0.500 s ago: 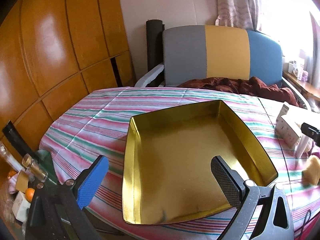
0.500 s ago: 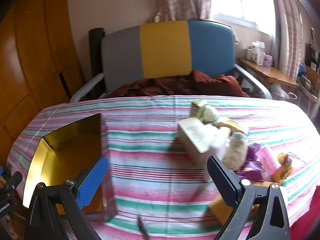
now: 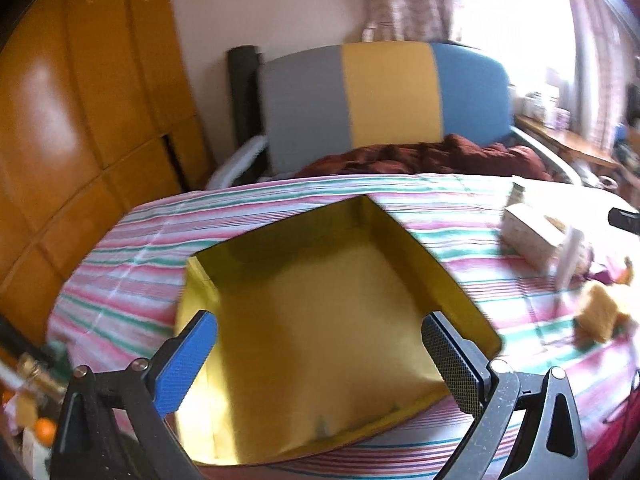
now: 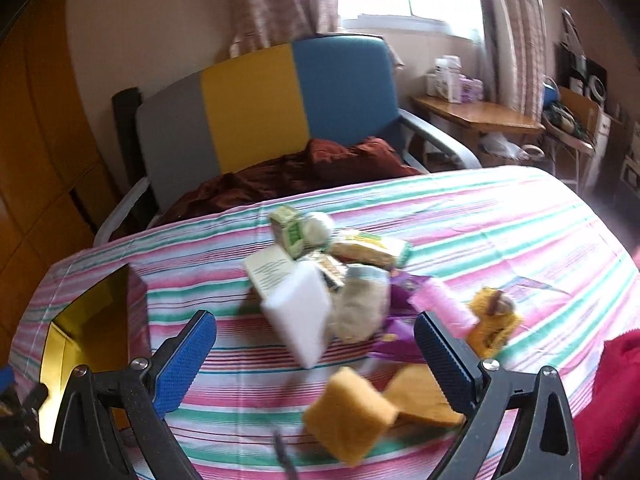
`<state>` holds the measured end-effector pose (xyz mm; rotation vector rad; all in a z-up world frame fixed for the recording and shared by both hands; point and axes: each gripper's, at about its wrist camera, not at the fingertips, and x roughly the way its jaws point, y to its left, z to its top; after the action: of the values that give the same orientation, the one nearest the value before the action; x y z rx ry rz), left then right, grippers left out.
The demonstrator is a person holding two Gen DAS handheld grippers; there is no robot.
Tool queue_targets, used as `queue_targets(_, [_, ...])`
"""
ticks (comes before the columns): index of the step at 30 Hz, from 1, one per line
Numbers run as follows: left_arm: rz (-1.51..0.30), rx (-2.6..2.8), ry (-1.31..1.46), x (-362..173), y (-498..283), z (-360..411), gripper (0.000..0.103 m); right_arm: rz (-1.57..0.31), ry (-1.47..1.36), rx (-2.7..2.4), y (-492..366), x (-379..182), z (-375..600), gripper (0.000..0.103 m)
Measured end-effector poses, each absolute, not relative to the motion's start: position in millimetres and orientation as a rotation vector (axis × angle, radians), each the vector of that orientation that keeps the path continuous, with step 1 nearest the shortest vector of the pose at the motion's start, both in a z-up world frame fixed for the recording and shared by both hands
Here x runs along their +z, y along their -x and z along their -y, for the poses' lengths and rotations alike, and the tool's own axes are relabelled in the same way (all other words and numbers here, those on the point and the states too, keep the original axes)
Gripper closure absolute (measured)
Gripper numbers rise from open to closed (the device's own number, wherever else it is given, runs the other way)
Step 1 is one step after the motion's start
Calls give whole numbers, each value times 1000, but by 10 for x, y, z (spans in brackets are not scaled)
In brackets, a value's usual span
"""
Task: Organize objects
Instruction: 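Move both tools from the gold tray toward the pile of items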
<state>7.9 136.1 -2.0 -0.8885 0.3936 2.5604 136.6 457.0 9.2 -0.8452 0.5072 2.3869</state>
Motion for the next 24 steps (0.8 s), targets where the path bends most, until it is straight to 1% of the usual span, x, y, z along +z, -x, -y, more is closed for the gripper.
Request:
queue_targets(5, [-286,2224,998,-114,-75,-1698,0,-554,824,2312,-1659,147,-4866,2])
queue_targets(7, [-330,2163,1014,-165,-125,-1924,0,-573,810,2286,-1796,172,-4979,2])
queue_targets(11, [-430,2062,960,-225,-266,-2326,0,-625,803,2237,-2050,187,-5183,2])
queue_targets(16, [-408,1883,955,-280,-373,-2798,0,-663,815,2190,-2290,150,-5358,2])
queue_targets(24, [-535,1691,871,-460,-651,-3538,0,-670,872,2183,-2458,77,-5471,2])
